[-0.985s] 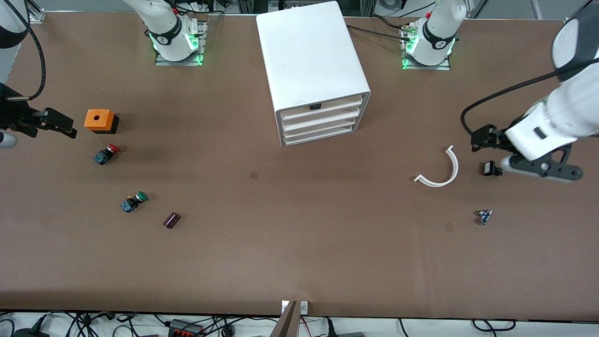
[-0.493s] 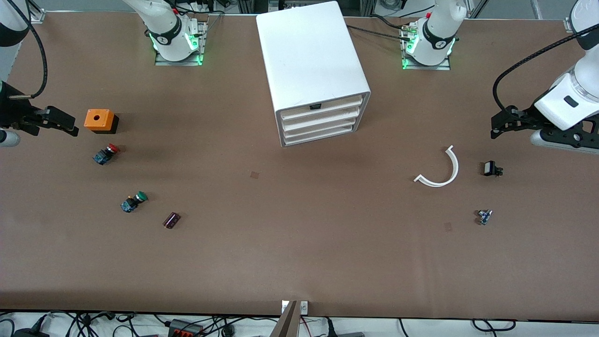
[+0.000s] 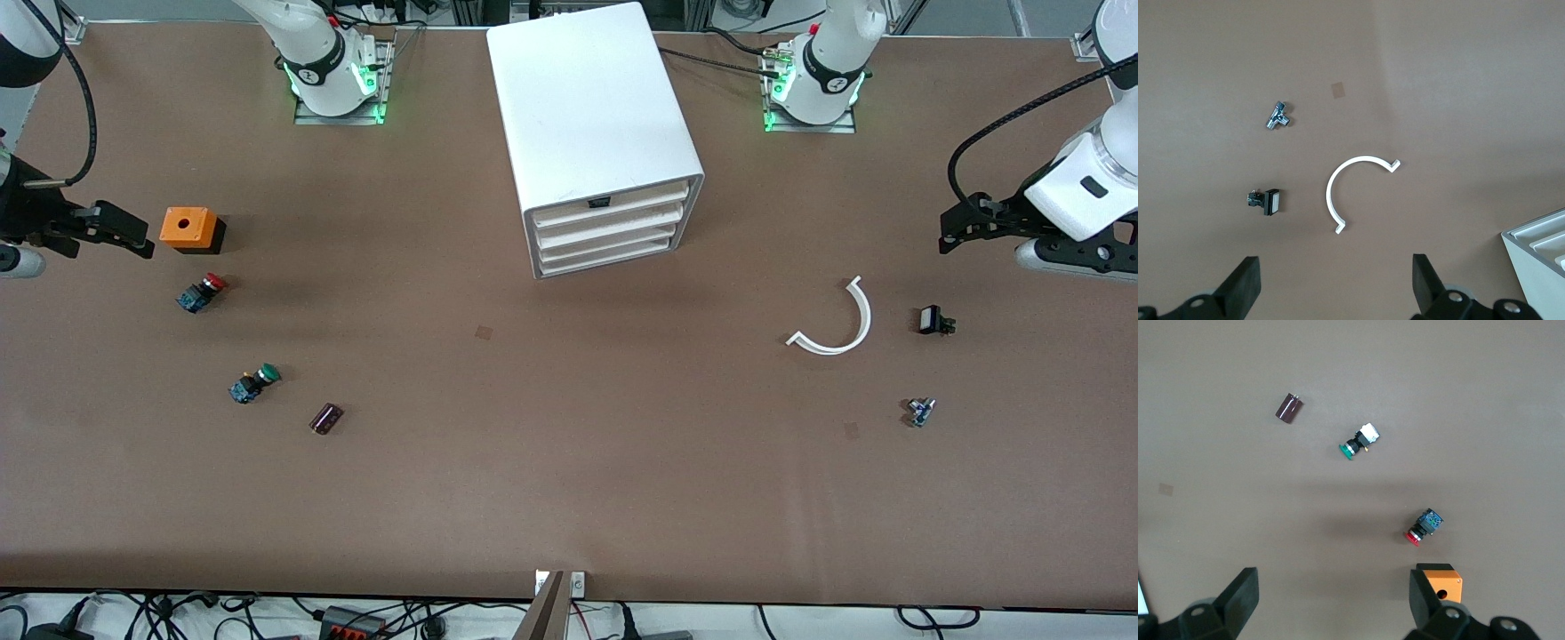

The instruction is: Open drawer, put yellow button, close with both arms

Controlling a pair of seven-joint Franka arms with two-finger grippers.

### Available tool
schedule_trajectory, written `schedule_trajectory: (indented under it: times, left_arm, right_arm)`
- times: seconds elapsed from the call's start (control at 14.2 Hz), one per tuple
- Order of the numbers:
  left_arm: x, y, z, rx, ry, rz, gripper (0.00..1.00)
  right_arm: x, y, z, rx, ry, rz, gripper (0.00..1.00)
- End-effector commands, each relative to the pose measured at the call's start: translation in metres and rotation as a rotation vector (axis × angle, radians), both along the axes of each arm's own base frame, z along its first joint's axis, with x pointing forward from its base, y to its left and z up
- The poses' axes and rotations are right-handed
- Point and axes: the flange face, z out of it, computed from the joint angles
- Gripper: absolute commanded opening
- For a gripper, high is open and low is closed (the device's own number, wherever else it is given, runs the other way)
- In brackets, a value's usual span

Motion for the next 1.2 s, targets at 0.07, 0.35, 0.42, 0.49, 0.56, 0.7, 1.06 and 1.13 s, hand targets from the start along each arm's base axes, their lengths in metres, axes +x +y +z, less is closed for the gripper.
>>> schedule_trajectory:
  times: [0.07, 0.35, 0.42, 0.49, 0.56, 0.7, 1.06, 1.13]
  left_arm:
    - [-0.01, -0.0066, 0.0143, -0.01, -0.001, -0.029, 1.0]
    - [-0.0109, -0.0083, 0.0165, -0.01, 0.013, -0.034, 1.0]
    - [-0.0105, -0.0067, 0.0156, -0.01, 0.014, -0.031, 1.0]
    - [-0.0093, -0.0058, 0.0155, -0.01, 0.013, -0.03, 1.0]
    - [-0.0091, -0.0075, 0.0177, -0.01, 0.008, -0.031, 1.0]
    - [-0.0093, -0.0084, 0.0176, -0.01, 0.01, -0.031, 1.0]
    - [-0.0093, -0.0084, 0.0182, -0.01, 0.01, -0.027, 1.0]
    - [-0.0094, -0.0084, 0.0174, -0.01, 0.011, -0.027, 1.0]
  right_arm:
    - [-0.0053, 0.0014, 0.0039, -0.013, 0.006, 0.004, 1.0]
    - [-0.0049, 0.0014, 0.003, -0.013, 0.008, 0.005, 1.0]
    - [-0.0053, 0.0014, 0.0039, -0.013, 0.006, 0.007, 1.0]
    - [-0.0053, 0.0014, 0.0039, -0.013, 0.006, 0.012, 1.0]
    - [-0.0054, 0.0014, 0.0038, -0.013, 0.008, 0.015, 1.0]
    - [-0.006, 0.0005, 0.0045, -0.013, 0.008, 0.016, 1.0]
    - [-0.0067, -0.0004, 0.0064, -0.012, 0.008, 0.013, 1.0]
    - [-0.0068, -0.0004, 0.0057, -0.012, 0.009, 0.013, 1.0]
